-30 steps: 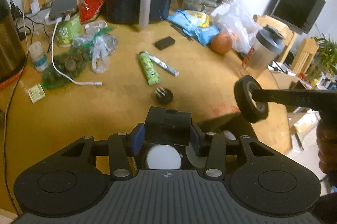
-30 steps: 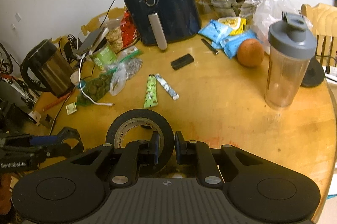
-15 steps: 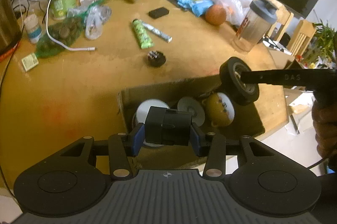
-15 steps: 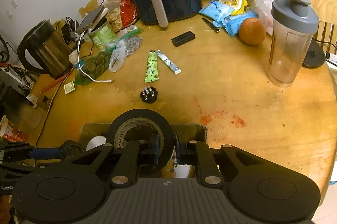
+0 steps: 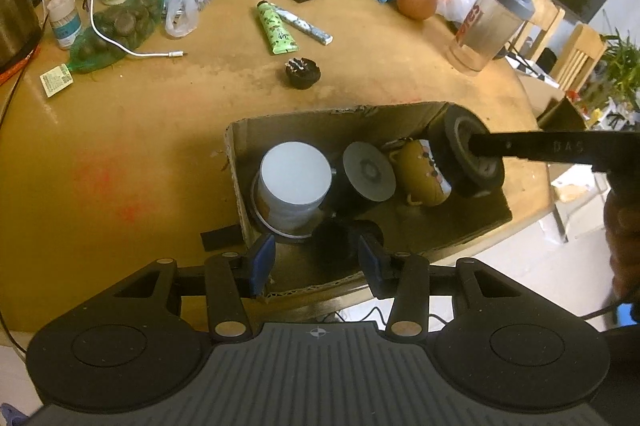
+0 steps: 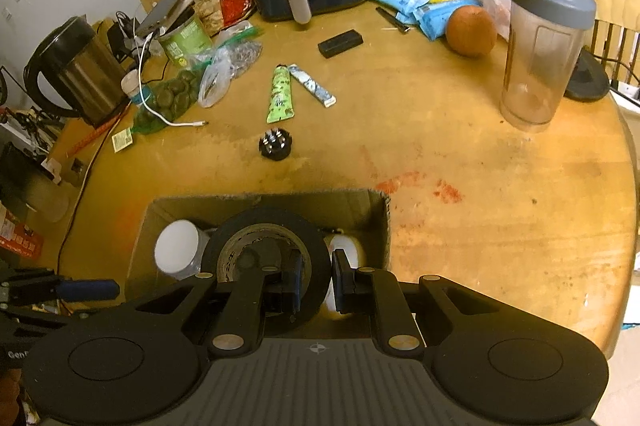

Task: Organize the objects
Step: 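Lower the tape roll and black cylinder into the box and open both tools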

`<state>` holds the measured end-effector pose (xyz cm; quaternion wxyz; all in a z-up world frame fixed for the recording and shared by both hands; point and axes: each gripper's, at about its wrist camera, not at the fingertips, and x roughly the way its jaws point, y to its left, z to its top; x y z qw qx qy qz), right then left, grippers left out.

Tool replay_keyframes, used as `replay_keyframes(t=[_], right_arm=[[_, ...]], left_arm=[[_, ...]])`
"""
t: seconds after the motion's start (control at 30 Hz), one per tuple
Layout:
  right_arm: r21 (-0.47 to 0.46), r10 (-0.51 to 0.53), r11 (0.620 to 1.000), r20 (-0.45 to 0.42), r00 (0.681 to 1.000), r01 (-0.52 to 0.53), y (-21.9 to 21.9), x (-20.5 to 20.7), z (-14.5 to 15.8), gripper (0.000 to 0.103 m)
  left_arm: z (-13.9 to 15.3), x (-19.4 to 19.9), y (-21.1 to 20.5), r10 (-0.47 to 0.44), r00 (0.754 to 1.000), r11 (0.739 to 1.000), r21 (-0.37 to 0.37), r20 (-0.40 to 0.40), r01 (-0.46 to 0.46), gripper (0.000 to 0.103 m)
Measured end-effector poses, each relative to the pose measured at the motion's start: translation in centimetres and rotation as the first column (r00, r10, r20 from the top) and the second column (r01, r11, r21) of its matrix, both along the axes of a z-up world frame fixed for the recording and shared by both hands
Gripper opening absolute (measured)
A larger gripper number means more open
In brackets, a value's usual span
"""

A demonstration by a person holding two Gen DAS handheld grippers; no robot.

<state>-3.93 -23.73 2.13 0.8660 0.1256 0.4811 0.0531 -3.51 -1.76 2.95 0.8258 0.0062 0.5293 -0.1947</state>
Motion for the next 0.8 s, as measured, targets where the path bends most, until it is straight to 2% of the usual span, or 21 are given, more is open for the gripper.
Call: replay_keyframes(t=[0.2, 0.3, 0.37, 0.4, 0.47, 0.5, 0.57, 0.67, 0.8], right_arm=[[-0.004, 0.012, 1.0, 0.013, 1.0, -0.012, 0.5, -0.4, 0.5, 0.018], [-0.018, -0.009, 1.0, 0.01, 1.0, 0.009, 0.4, -0.6, 0.3, 0.025], [-0.007, -0.013, 1.0, -0.021, 1.0, 0.013, 0.3, -0.4, -0.1, 0.047], [0.001, -0.011, 1.0, -0.033, 0.999, 0.011, 0.2, -0.4, -0.3, 0.054], [-0.003, -0.01, 1.0, -0.033, 0.999, 0.01, 0.4, -0.5, -0.3, 0.075], [-0.006, -0.004, 1.0, -0.03, 1.0, 0.004, 0.5, -0.5, -0.3, 0.078], [-0.018, 0.014, 1.0, -0.026, 1.0, -0.015, 0.9, -0.4, -0.2, 0.091], [-0.048, 0.038, 0.998, -0.018, 0.999, -0.038, 1.5, -0.3, 0.1, 0.096], [-0.096, 0.047, 0.994, -0.02, 0.999, -0.049, 2.0, 0.0, 0.1, 0.098]], left_arm=[[0.3, -0.3, 0.4, 0.018, 1.0, 1.0, -0.016, 0.015, -0.018, 0.045], [0.5, -0.5, 0.5, 0.022, 0.999, 1.0, -0.013, 0.027, -0.022, 0.045], [0.6, -0.6, 0.4, 0.021, 0.999, 1.0, -0.004, 0.037, -0.021, 0.045], [0.6, -0.6, 0.3, 0.02, 0.999, 1.0, 0.001, 0.042, -0.02, 0.045], [0.7, -0.7, 0.3, 0.017, 0.999, 1.0, 0.006, 0.047, -0.017, 0.045], [0.7, -0.7, 0.3, 0.015, 0.999, 1.0, 0.006, 0.05, -0.015, 0.045], [0.8, -0.8, 0.2, 0.012, 0.998, 1.0, 0.008, 0.056, -0.013, 0.045], [0.9, -0.7, 0.2, 0.012, 0.998, 1.0, 0.005, 0.059, -0.012, 0.045], [0.9, -0.7, 0.1, 0.017, 0.998, 1.0, 0.0, 0.062, -0.017, 0.045]])
